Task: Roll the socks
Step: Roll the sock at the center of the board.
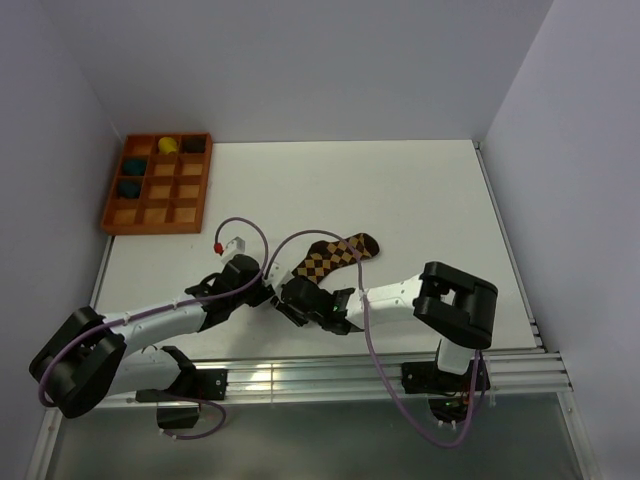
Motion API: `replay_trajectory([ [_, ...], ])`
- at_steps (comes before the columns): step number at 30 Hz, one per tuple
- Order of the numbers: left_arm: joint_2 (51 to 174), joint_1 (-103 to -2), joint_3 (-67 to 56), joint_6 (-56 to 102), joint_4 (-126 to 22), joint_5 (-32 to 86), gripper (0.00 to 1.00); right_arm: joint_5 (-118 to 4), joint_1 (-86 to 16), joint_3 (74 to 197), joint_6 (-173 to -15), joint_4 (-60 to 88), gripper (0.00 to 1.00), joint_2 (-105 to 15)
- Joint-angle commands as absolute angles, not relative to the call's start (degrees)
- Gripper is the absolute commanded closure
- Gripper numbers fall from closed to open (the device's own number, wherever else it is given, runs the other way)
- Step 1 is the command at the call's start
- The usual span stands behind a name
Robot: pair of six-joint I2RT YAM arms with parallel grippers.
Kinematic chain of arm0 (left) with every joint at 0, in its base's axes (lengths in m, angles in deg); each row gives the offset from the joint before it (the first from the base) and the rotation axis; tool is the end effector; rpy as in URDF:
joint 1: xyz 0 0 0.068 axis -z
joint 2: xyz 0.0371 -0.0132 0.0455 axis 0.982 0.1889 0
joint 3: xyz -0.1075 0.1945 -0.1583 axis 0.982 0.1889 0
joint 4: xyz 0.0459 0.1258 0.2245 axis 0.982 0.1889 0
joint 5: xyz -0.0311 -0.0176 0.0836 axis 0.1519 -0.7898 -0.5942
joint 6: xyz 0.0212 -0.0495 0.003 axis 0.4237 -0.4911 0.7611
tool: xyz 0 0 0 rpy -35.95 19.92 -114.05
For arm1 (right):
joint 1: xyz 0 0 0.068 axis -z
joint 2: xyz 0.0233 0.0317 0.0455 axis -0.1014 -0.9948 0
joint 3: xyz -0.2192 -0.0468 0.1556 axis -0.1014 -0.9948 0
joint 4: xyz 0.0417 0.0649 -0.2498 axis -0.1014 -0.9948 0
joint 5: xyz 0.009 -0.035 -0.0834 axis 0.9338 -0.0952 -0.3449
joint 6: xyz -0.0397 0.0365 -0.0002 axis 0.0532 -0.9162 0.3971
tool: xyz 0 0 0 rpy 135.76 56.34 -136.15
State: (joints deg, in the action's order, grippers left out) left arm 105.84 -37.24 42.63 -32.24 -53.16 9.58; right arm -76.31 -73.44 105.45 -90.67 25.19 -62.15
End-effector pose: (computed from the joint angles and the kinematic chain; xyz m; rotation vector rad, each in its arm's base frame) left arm 0.1692 -0.1439 0.1560 -0.6102 2.3417 -0.7659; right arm 0.1344 0.3080 0.1445 -1.1410 2.0163 0.4171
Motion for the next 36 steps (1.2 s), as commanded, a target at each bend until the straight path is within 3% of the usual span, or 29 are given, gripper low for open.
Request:
replay_trajectory([
  [1,104.16,-37.10,40.85,-32.91,-52.61,10.51,1.00,-84.31,-74.20,105.51,-90.84,27.62,0.60,-62.95],
  [11,105.03,-37.01,41.90,-32.83,-52.96,10.16,1.00,-84.84,-74.20,103.65,-92.08,30.18,0.52,-61.80],
  [26,106.53,-37.01,42.69,-31.86,-54.81,11.57,1.00,-86.95,-73.50,102.95,-91.99,32.56,0.52,-63.73],
  [33,106.18,-37.01,42.25,-31.86,-55.42,13.15,1.00,-85.45,-73.50,105.15,-91.55,30.18,0.55,-67.07],
  [36,105.56,-37.10,42.25,-32.30,-55.95,13.68,1.00,-85.37,-73.32,105.85,-91.46,29.04,0.61,-67.69],
])
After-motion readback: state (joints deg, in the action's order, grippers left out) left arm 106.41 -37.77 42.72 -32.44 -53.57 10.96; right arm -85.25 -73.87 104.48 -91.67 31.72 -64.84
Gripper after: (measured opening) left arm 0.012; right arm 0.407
